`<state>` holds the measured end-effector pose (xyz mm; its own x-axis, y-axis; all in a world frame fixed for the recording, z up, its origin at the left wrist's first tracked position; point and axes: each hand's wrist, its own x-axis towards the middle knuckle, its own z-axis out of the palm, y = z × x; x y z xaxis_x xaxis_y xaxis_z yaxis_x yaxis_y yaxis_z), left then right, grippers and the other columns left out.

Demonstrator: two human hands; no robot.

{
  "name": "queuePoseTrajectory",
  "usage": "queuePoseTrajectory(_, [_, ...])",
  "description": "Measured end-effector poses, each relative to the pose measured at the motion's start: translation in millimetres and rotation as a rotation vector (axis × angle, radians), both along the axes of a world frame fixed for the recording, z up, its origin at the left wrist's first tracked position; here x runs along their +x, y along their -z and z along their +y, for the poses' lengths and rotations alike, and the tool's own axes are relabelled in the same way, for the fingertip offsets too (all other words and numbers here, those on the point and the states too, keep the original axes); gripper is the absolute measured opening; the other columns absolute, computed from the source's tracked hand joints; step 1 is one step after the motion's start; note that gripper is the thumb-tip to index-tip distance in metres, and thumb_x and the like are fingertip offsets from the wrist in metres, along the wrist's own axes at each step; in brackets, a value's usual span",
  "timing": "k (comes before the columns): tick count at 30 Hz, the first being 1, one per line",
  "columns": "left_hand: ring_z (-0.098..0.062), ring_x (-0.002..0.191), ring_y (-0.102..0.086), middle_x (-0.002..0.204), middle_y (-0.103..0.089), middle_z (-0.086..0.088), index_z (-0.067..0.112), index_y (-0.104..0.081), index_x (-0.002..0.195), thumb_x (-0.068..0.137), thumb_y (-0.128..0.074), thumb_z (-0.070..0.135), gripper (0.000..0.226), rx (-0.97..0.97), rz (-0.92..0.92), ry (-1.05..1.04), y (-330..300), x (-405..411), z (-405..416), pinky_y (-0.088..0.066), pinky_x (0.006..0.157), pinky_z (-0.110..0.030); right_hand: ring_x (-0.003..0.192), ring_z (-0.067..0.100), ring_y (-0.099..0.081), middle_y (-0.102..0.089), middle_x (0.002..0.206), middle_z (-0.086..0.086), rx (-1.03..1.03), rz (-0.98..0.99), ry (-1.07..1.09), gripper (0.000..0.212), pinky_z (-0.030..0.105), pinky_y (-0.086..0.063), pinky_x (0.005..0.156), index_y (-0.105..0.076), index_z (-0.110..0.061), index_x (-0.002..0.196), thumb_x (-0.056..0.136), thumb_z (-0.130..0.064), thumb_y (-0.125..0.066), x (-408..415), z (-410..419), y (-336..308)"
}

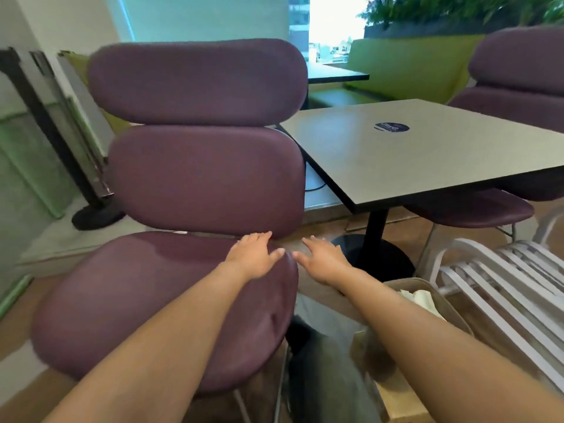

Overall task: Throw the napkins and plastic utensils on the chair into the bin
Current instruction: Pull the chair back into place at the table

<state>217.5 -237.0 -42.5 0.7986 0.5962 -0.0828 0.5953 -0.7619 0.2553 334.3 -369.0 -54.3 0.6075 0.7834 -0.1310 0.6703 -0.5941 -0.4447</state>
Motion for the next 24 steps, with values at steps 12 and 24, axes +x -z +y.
queuePoseTrajectory(12, [-0.024,0.15,-0.011,0.162,-0.017,-0.004,0.016,-0.017,0.155,0.098,-0.031,0.061,0.074,0.191,-0.034,-0.115,-105.4,-75.5,92.3,-0.01,0.12,-0.044,0.151,0.022,0.006,-0.001,0.164,0.004,0.006,-0.215,-0.235,0.066,0.049,0.005,0.119,-0.011,-0.019,0.156,0.101,-0.056,-0.019,-51.8,105.8,-116.1])
queuePoseTrajectory(24, [-0.02,0.151,-0.001,0.164,-0.007,-0.001,0.018,-0.011,0.156,0.1,-0.025,0.058,0.071,0.295,-0.141,-0.153,-190.6,-56.6,207.5,-0.002,0.12,-0.043,0.151,0.02,0.007,-0.001,0.164,0.003,0.102,-0.342,-0.286,0.064,0.047,0.006,0.12,-0.011,-0.017,0.156,0.103,-0.051,-0.02,-26.9,227.5,-197.3])
